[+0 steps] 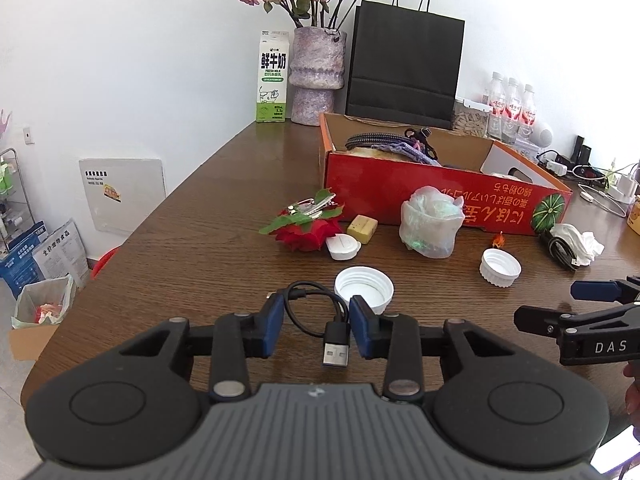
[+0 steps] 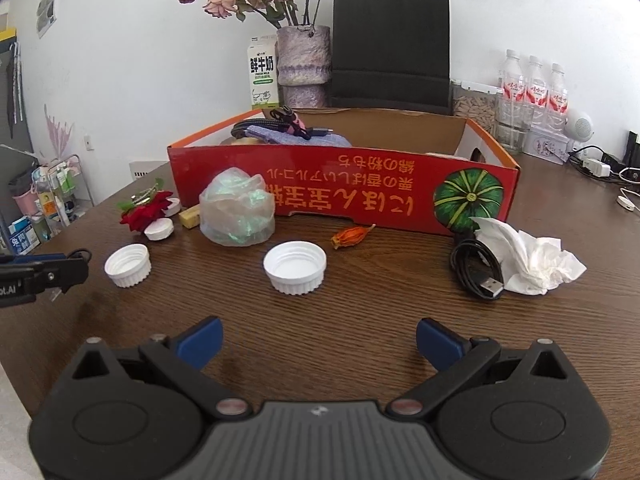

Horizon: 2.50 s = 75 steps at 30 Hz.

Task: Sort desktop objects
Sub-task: 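Grasp the small black USB cable with the left tool, then grasp a white bottle cap with the right tool while the left tool holds the USB cable, then carry the USB cable and bottle cap into the box and open both tools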

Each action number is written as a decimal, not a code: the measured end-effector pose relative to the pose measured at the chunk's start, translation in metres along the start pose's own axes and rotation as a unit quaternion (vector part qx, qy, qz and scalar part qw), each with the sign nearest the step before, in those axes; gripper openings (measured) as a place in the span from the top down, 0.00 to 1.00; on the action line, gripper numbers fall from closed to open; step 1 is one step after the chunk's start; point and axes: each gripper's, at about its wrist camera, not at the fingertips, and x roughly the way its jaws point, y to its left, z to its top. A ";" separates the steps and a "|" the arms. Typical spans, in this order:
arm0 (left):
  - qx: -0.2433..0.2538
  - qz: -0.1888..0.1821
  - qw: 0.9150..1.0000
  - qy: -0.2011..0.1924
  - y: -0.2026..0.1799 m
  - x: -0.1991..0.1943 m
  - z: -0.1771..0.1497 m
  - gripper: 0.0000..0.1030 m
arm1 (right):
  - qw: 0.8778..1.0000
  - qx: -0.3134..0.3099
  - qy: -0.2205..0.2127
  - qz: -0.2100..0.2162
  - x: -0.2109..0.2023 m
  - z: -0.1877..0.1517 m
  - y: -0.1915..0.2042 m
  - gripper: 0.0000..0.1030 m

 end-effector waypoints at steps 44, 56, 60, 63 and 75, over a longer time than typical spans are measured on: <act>0.006 -0.015 0.999 -0.037 -0.002 0.000 0.022 0.65 | 0.999 -0.024 -0.030 -0.001 0.017 0.042 0.011 0.62; 0.030 -0.040 0.993 -0.106 -0.045 0.004 0.075 0.64 | 0.993 0.003 -0.110 -0.030 -0.004 0.084 -0.018 0.62; 0.022 -0.049 0.990 -0.126 -0.058 0.010 0.099 0.64 | 0.991 0.013 -0.132 -0.035 -0.001 0.100 -0.028 0.62; 0.008 -0.052 0.988 -0.144 -0.067 0.017 0.118 0.64 | 0.988 0.017 -0.148 -0.035 0.003 0.112 -0.033 0.62; -0.014 -0.032 0.987 -0.160 -0.104 0.092 0.166 0.64 | 0.984 0.045 -0.168 -0.033 0.062 0.152 -0.065 0.62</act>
